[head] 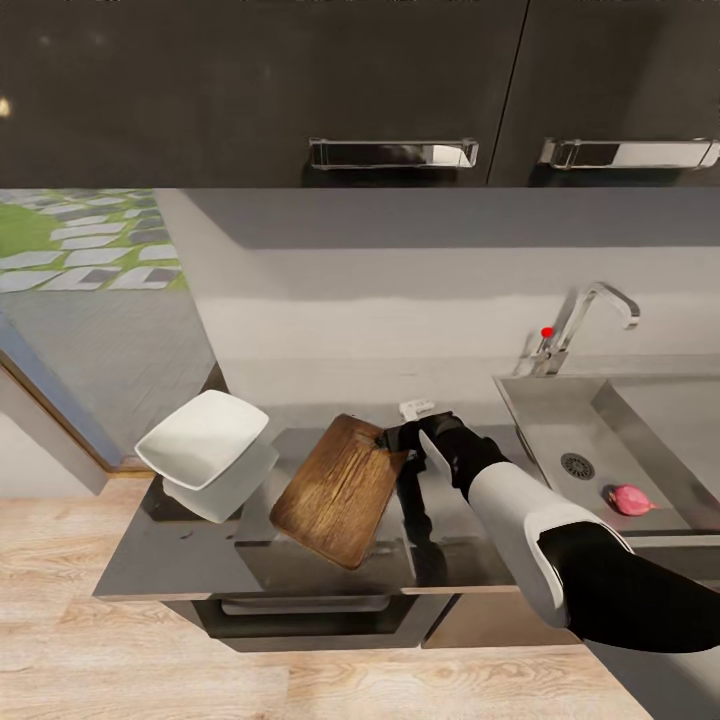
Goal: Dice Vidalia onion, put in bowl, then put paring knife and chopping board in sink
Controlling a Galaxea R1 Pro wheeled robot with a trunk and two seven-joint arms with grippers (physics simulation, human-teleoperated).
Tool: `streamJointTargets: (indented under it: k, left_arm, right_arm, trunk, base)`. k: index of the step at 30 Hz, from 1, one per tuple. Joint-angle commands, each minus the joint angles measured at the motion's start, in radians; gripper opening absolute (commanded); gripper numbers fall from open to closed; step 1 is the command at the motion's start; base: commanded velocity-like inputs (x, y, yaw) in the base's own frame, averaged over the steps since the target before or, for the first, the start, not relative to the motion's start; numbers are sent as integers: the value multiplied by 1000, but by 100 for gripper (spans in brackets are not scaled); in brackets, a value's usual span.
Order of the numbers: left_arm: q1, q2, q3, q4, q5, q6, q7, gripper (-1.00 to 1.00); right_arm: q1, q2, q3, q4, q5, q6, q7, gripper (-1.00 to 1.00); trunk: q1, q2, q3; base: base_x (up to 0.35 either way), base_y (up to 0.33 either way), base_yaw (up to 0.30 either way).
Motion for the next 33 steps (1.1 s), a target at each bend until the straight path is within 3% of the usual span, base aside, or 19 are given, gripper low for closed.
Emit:
streamJointTargets:
  k: [1, 8, 9, 33]
  left_arm:
    - [1, 0, 1, -2, 2, -1, 0, 100]
    - [1, 0, 1, -2, 2, -1, 0, 100]
    - [1, 0, 1, -2, 2, -1, 0, 100]
    - [1, 0, 1, 7, 3, -1, 0, 100]
  right_arm:
    - [0, 0, 1, 12, 5, 8, 3, 100]
    - [0, 0, 1, 13, 12, 8, 4, 100]
    - [0, 0, 1, 13, 12, 8, 4, -100]
    - [0, -2, 0, 12, 13, 11, 8, -100]
  trunk:
    - [1, -1, -2]
    - [1, -1, -2]
    - [1, -1, -2]
    - [1, -1, 2]
  base:
    - [0, 0, 0]
    - [0, 0, 0]
    - [0, 0, 0]
    - [0, 0, 0]
